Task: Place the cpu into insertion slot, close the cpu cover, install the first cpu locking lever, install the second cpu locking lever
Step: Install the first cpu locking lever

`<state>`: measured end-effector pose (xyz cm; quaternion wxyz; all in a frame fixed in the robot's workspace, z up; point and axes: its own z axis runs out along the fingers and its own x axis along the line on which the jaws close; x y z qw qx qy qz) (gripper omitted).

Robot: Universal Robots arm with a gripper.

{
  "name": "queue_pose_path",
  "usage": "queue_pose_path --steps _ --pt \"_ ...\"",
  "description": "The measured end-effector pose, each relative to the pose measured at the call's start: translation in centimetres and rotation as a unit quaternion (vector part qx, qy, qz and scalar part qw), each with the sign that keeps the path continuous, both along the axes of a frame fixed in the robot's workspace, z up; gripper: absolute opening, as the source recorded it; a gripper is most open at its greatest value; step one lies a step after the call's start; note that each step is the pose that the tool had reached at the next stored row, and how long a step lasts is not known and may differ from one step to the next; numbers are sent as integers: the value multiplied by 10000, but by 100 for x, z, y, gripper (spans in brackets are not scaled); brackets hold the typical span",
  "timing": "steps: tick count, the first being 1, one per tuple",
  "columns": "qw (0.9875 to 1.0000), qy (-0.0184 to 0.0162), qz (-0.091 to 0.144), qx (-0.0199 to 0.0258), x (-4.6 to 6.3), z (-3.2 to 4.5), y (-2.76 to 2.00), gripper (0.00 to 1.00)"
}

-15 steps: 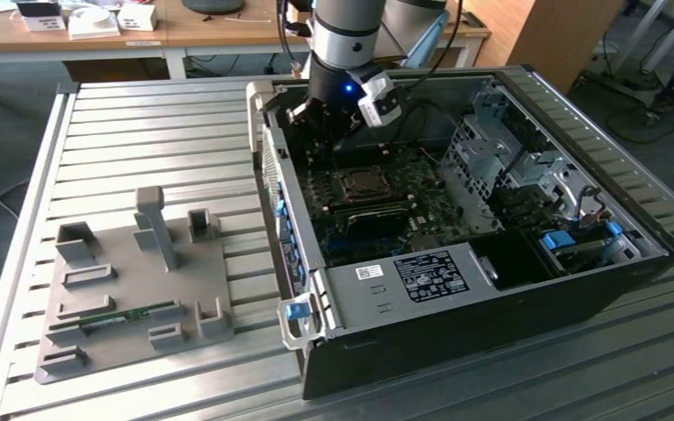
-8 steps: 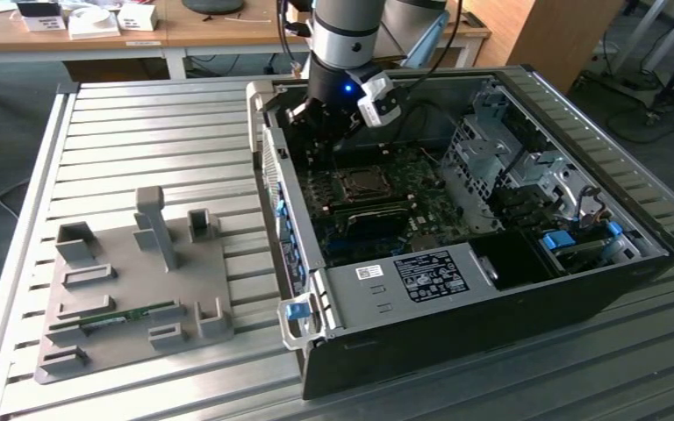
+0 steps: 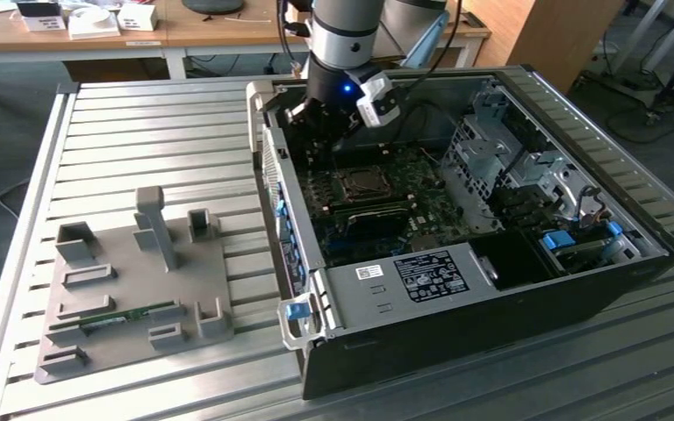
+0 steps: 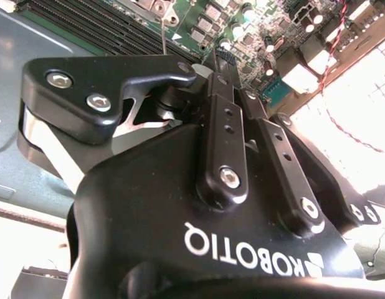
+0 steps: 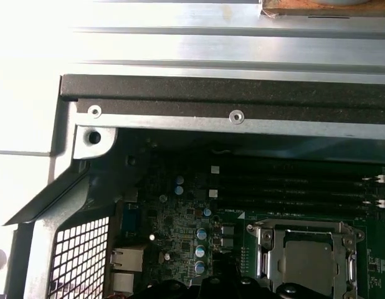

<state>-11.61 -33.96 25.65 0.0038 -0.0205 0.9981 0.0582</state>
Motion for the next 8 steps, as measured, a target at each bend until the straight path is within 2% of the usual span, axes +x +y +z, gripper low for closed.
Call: queue_pose_path --steps 1,3,5,6,8 --pt "10000 0 1 42 -1 0 0 11" --pt "9998 -1 0 186 0 -1 1 11" --pt "9994 -1 0 348 0 -1 1 11" --pt "9992 -1 0 411 0 0 1 11" --pt "9989 -1 0 466 0 0 1 11"
